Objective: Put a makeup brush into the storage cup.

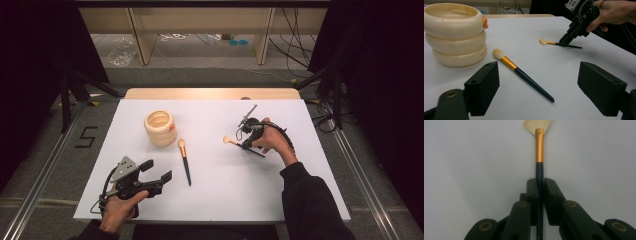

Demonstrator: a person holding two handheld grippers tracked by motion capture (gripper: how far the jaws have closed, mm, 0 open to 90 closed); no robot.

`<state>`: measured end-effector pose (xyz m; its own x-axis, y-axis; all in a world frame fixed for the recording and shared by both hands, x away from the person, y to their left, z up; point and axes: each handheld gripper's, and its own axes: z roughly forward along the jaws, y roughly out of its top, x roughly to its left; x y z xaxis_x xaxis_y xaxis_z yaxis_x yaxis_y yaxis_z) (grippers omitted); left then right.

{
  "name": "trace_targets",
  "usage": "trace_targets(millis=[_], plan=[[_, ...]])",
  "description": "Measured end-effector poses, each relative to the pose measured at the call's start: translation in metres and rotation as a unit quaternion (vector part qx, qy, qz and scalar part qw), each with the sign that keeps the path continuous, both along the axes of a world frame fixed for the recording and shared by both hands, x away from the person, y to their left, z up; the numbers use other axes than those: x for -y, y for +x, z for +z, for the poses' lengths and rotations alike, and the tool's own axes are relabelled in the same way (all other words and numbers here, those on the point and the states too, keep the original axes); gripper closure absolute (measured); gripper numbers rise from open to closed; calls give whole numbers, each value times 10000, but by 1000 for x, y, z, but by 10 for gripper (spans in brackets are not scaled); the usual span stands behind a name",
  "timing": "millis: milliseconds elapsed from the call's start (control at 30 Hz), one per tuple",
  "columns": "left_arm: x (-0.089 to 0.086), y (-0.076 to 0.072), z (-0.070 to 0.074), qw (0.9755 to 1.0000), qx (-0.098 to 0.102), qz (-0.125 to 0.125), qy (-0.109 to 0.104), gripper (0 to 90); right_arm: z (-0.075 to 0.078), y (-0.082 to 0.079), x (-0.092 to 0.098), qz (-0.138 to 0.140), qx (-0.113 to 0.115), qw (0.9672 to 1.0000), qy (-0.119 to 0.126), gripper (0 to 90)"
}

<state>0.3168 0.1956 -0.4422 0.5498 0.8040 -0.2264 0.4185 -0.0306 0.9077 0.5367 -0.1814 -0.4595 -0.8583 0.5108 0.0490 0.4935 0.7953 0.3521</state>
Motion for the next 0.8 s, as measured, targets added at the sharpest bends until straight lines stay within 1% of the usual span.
trace_targets(millis=[100, 200, 267, 367, 400, 467, 567, 600, 667, 800], plan=[[0, 0, 0, 10000, 22, 13, -10, 175, 0, 0, 0, -25, -26, 10000, -14, 829], [0, 0, 0, 10000, 21, 8, 3, 175, 1, 1, -3, 8, -51, 9999, -120, 829], [0, 0, 0, 10000, 24, 24, -15, 176, 1, 1, -5, -46, -54, 9998, -172, 829], [0, 0, 0, 10000, 25, 22, -19, 177, 2, 2, -7, -19, -98, 9996, -251, 829], [0, 0, 0, 10000, 25, 24, -21, 177, 2, 2, -8, -61, -92, 9996, -251, 829], [0, 0, 0, 10000, 31, 30, -24, 177, 2, 3, -9, -19, -108, 9994, -330, 829], [0, 0, 0, 10000, 31, 33, -23, 178, 3, 2, -11, -56, -122, 9990, -421, 829], [0, 0, 1, 10000, 35, 36, -24, 178, 3, 3, -12, -7, -116, 9990, -442, 829], [0, 0, 1, 10000, 45, 33, -27, 179, 4, 3, -14, -43, -141, 9985, -519, 829], [0, 0, 1, 10000, 46, 33, -33, 179, 4, 4, -14, -39, -159, 9985, -523, 829]])
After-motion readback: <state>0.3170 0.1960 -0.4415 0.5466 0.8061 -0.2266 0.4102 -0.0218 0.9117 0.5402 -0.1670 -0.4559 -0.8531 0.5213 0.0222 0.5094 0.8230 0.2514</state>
